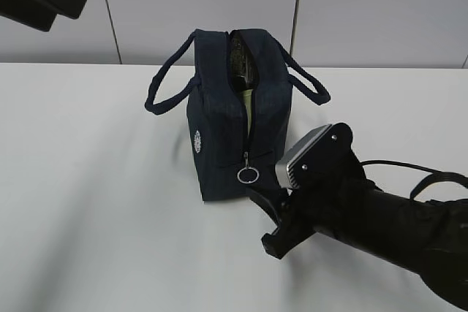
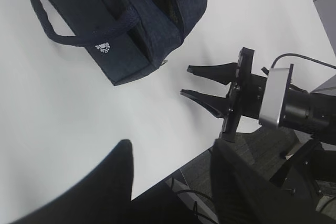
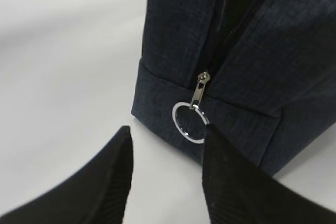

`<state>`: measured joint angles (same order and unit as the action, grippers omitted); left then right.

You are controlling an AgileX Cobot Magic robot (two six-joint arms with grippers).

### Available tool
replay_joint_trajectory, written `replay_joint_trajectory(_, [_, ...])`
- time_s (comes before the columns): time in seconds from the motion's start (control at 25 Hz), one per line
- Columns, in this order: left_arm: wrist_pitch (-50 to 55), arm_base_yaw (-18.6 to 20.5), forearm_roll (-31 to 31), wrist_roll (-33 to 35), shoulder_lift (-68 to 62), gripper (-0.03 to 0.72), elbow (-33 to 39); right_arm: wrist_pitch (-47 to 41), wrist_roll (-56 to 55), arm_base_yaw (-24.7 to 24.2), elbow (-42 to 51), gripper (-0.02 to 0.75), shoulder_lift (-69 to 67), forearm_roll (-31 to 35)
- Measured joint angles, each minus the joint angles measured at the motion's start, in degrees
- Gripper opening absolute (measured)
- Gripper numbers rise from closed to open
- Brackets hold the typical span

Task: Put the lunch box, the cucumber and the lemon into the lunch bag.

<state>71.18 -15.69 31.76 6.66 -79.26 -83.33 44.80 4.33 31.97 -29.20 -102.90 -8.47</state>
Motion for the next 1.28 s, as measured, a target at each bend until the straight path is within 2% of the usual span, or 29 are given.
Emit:
replay_joint_trajectory(0.24, [0.0, 0.0, 0.0, 0.0, 0.0, 0.33, 0.0, 0.0, 0.7, 0.0, -2.7, 0.329, -3.7, 2.5])
replay_joint_trajectory(0.52, [0.0, 0.0, 0.0, 0.0, 0.0, 0.33, 0.0, 0.1, 0.8, -0.1, -6.5, 0.329, -6.9, 2.9])
replay_joint_trajectory(0.84, [0.0, 0.0, 0.0, 0.0, 0.0, 0.33, 0.0, -0.6, 0.9, -0.1, -6.7, 0.328, -7.2, 2.9])
replay_joint_trajectory(1.28, [0.0, 0.0, 0.0, 0.0, 0.0, 0.33, 0.0, -4.3, 0.9, -0.1, -9.4, 0.328, -8.5, 2.7])
